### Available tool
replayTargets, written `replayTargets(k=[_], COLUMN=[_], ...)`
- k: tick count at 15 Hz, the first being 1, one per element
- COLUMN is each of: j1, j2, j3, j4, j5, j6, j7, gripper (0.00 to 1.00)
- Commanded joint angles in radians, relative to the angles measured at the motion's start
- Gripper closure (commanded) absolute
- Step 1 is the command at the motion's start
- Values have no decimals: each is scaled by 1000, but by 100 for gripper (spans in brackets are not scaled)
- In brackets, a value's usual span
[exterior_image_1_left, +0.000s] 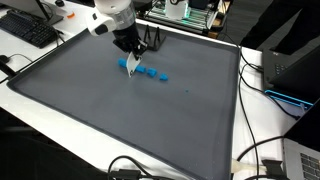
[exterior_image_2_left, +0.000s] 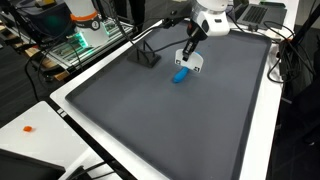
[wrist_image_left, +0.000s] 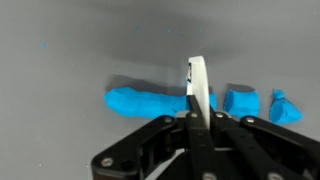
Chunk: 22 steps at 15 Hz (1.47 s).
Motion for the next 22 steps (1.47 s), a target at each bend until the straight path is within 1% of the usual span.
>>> replayTargets(k=[1,9,15,22], j1=[-7,-13,-16,-14], j2=[5,9,9,0], j3=[12,19,34,32], j4=[-41,-83,-82,-78], j5=[3,20,50,53], j6=[37,86,75,64], j7=[-11,-17,-25,-16], gripper=[99,99,99,99])
